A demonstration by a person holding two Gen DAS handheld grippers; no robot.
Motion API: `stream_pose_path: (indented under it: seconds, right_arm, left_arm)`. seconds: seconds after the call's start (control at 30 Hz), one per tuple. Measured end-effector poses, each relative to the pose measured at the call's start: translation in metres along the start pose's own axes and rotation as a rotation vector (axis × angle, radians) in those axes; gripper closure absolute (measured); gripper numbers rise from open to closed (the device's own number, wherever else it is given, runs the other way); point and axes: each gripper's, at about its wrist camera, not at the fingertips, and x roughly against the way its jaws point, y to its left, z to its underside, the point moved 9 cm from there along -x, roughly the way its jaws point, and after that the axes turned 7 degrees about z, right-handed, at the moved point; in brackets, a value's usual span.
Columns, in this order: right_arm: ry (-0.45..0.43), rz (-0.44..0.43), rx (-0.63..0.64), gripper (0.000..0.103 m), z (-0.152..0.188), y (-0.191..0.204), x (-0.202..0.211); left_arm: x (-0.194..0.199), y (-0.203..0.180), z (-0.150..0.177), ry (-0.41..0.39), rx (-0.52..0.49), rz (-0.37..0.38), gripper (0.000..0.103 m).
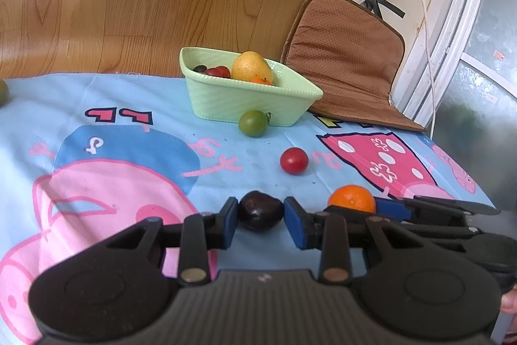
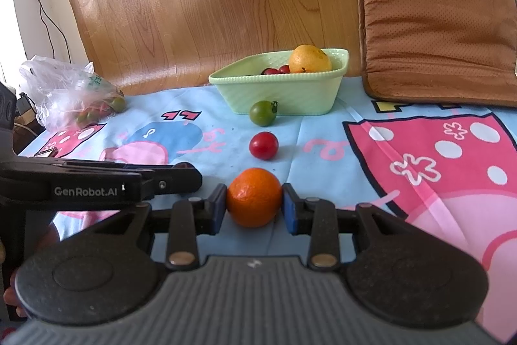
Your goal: Organize fruits
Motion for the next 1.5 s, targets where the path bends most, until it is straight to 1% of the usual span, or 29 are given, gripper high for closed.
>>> stream_pose_path:
  seconds: [0.37,0.6,0.7,0.73,0.9,1.07,1.17,1.5]
  right_arm:
    - [0.005,0.001,-0.001,0.064,0.001,0.000,-0.001]
    - [0.018,0.004,0.026,0.062,0.002,0.004,-0.002]
    - [0.018,0.007,0.032,0.062,0.001,0.004,-0.002]
    - [0.018,0.009,0.035,0.064,0.001,0.004,-0.002]
    - [0.011,0.010,0.035,0.065,0.000,0.003,-0.002]
    - [-0.027,0.011,0.016,0.065,-0.001,-0.002,0.006]
    - [-0.036,0.007,0.008,0.065,0.001,-0.003,0.012]
    - [-0.039,-0.010,0.014,0.065,0.007,0.000,0.022]
  left_arm:
    - [0.000,0.000,0.000,0.000,-0.002,0.001,0.071]
    - [-0.002,-0.001,0.001,0.000,-0.015,-0.009,0.071]
    - [-0.003,-0.002,0.001,-0.002,-0.025,-0.014,0.071]
    - [-0.002,-0.002,0.000,-0.003,-0.027,-0.015,0.071]
    - [0.001,-0.004,-0.002,-0.030,-0.036,-0.009,0.072]
    - [0.005,-0.004,-0.003,-0.053,-0.031,-0.014,0.072]
    - [0.004,-0.003,-0.003,-0.041,-0.024,0.005,0.072]
    - [0.002,-0.002,-0.001,-0.027,-0.021,-0.009,0.072]
